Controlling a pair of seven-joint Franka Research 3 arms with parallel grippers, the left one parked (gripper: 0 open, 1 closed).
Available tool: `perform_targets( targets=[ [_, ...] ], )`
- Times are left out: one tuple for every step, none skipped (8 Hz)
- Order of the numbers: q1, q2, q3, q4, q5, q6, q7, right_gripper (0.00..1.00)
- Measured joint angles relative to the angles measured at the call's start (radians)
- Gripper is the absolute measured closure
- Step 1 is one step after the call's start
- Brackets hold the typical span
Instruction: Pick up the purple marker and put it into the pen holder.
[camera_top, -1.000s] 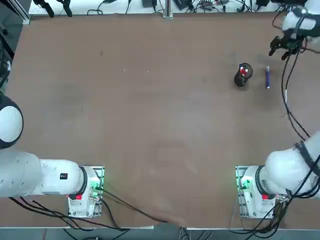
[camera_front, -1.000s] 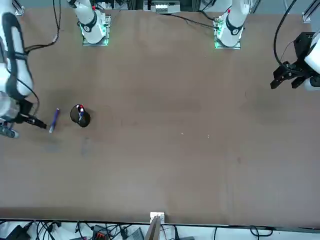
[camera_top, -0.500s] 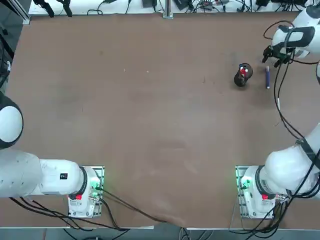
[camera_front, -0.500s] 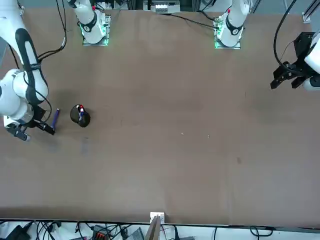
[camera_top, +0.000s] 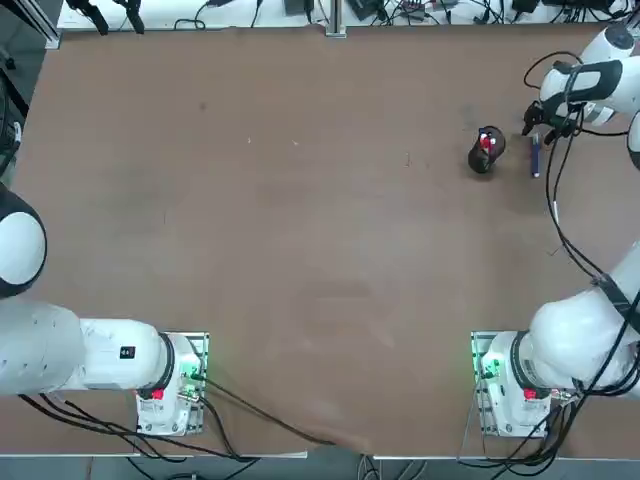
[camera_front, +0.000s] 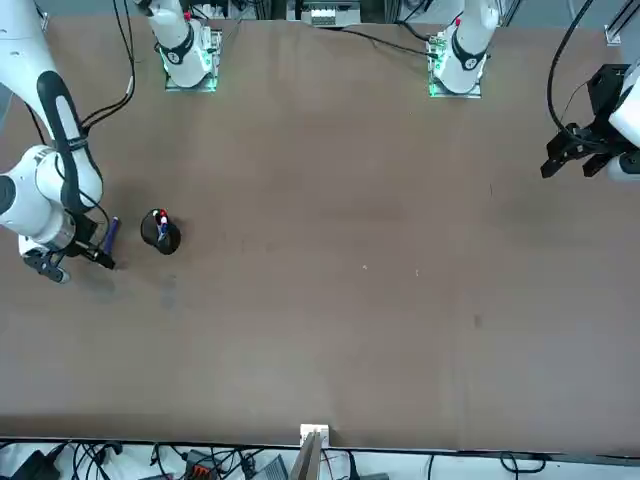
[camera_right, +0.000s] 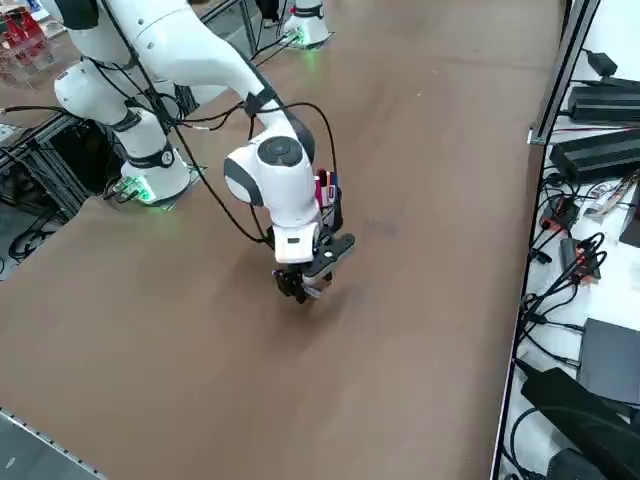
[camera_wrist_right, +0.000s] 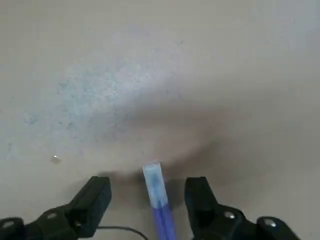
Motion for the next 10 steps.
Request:
perform_targets(
  targets=[
    [0.0, 0.006, 0.0, 0.0, 0.0, 0.0, 0.0, 0.33],
    [-0.002, 0.003, -0.002, 0.002, 0.0, 0.001, 0.001, 0.52],
    [-0.002, 0.0, 0.0, 0.002, 0.003, 0.001, 0.002, 0.71],
    [-0.002, 0.001, 0.001, 0.002, 0.003, 0.001, 0.003, 0.75],
    [-0.002, -0.001, 0.002, 0.003, 0.004, -0.001, 0.005, 0.84],
    [-0.002, -0.001, 0.002, 0.003, 0.004, -0.001, 0.005, 0.85],
    [-0.002, -0.001, 0.002, 0.003, 0.004, -0.001, 0.005, 0.85],
    [-0.002, -0.002, 0.002, 0.004, 0.004, -0.005, 0.005, 0.85],
    [-0.002, -0.004, 0.001, 0.014, 0.003, -0.033, 0.005, 0.85],
    [-0.002, -0.015, 0.001, 0.048, 0.003, -0.104, 0.005, 0.85]
  ],
)
